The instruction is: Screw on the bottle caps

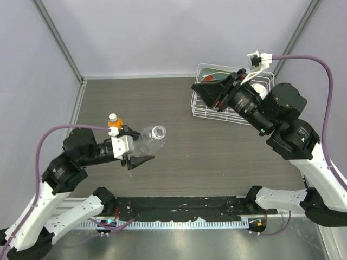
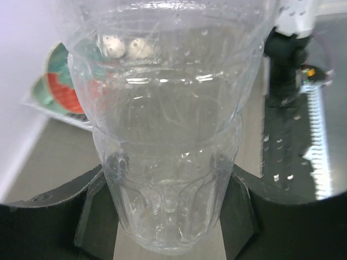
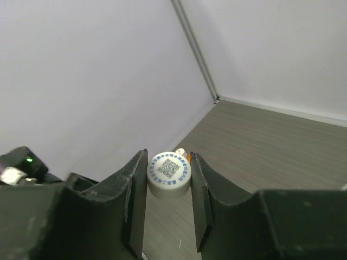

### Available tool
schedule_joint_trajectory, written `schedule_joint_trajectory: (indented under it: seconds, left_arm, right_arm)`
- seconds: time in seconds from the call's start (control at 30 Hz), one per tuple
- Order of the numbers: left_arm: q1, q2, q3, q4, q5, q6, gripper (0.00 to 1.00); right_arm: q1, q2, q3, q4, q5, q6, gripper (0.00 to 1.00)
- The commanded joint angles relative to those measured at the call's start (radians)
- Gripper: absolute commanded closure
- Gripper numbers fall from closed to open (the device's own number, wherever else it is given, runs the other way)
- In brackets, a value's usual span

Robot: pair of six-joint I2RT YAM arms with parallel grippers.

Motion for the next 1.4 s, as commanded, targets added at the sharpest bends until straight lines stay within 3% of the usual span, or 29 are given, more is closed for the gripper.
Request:
schedule_joint_trajectory:
  seconds: [0.0, 0.03, 0.13, 0.27, 0.47, 0.83, 1.37]
  left_arm:
    - [0.002, -0.083, -0.258, 0.368, 0.218, -0.31, 0.6]
    - [0.002, -0.095, -0.289, 0.499, 0.246, -0.376, 0.63]
    - [0.002, -0.098, -0.353, 0.638, 0.242, -0.491, 0.67]
    - [0.002, -0.051, -0.377, 0.708, 0.222, -0.554, 0.76]
    - [0.002, -0.023, -0.442, 0.835, 0.154, -0.605, 0.81]
    - [0.002, -0.046, -0.501, 0.829, 0.087, -0.64, 0.8]
    - [0.002, -0.049, -0.49, 0.809, 0.173, -0.692, 0.8]
  right_arm:
    - [-0.002, 0.079, 0.134, -0.088, -0.237, -0.059, 0.99]
    - [-0.003, 0.107, 0.165, -0.092, -0.298, -0.058, 0.99]
    - [-0.003, 0.135, 0.189, -0.079, -0.372, -0.05, 0.99]
    - [-0.002, 0.142, 0.136, 0.062, -0.496, -0.015, 0.99]
    - [0.0, 0.153, 0.036, 0.232, -0.596, 0.026, 0.99]
    - [0.011, 0.182, 0.021, 0.296, -0.662, 0.045, 0.99]
    - [0.023, 0.224, 0.103, 0.106, -0.632, -0.124, 0.99]
